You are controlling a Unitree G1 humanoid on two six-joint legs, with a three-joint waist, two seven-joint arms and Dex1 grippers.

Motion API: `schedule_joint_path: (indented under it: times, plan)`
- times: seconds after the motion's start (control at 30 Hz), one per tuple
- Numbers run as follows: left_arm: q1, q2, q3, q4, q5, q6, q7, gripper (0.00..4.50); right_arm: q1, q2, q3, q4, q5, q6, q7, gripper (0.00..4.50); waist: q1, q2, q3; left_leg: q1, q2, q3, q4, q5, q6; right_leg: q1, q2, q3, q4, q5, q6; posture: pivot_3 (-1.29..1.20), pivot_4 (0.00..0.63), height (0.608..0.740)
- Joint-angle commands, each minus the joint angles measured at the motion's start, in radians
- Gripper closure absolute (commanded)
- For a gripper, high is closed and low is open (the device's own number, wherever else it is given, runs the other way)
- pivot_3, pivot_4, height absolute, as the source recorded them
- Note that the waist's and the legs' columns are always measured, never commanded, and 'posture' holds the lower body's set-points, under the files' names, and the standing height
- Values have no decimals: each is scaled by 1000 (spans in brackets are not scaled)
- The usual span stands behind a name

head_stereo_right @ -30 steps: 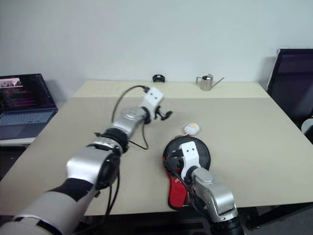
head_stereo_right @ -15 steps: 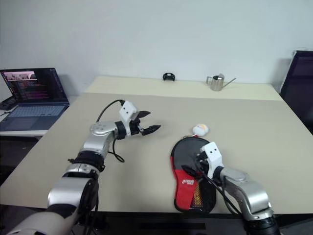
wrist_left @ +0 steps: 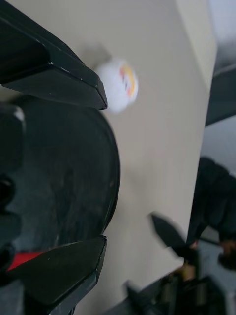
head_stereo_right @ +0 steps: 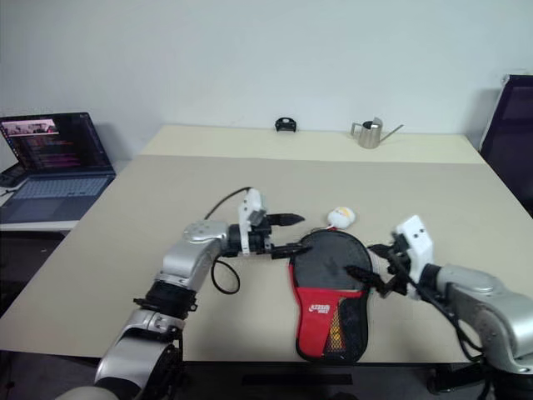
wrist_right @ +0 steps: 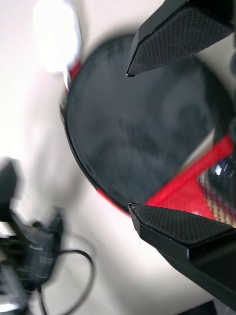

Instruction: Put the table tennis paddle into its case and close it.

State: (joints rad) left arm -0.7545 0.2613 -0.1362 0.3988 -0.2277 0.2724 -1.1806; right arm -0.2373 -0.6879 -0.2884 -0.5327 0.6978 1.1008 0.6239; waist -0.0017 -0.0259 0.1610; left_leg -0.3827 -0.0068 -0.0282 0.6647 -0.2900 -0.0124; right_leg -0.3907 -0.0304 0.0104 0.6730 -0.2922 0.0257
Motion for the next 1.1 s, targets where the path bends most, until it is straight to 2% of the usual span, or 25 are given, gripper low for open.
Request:
schedule_joint_path:
  times: [0.03, 0.2, 0.4, 0.6, 0.77, 0.9, 1.1]
  plan:
    - [-41, -17, -64, 12, 38, -49, -15, 29, -9, -50, -67, 12, 22, -11, 10, 0, 0, 0, 0, 0, 0, 0, 0, 0, 0, 0, 0, 0, 0, 0, 0, 0, 150, 740]
    - [-83, -77, -139, 140, 108, -145, -10, 29, -23, -59, -85, 29, 15, -30, -25, 0, 0, 0, 1, 0, 0, 1, 0, 0, 0, 0, 1, 1, 0, 0, 0, 0, 150, 740]
    - [-101, -119, -150, 323, 165, -264, 28, 29, -38, -35, -71, 19, 19, -35, -71, 0, -1, 0, 1, 1, 1, 2, 0, 0, 0, 0, 2, 3, 0, 0, 0, 0, 150, 740]
    - [-89, -126, -133, 427, 201, -331, 90, 29, -133, -18, -12, 116, -28, -57, -118, 0, 0, 0, 1, 1, 1, 3, 0, 0, 0, 0, 2, 3, 0, 0, 0, 0, 150, 740]
    - [-81, -132, -127, 451, 210, -355, 116, 29, -247, 38, 53, 225, -62, -71, -158, 0, -1, 1, 1, 2, 1, 3, 1, 0, 0, 0, 2, 3, 1, 0, 0, 0, 150, 740]
    - [-68, -138, -124, 445, 210, -353, 126, 29, -431, 165, 174, 438, -161, -146, -205, 0, -12, 2, 1, 4, 1, 4, 1, 0, 0, 0, 2, 5, 4, 0, 0, 0, 150, 740]
    - [-39, -138, -131, 413, 211, -345, 131, 29, -608, 316, 259, 817, -312, -363, -215, 0, -14, 2, 0, 3, 1, 4, 2, 0, 0, 0, 2, 4, 5, 0, 0, 0, 150, 740]
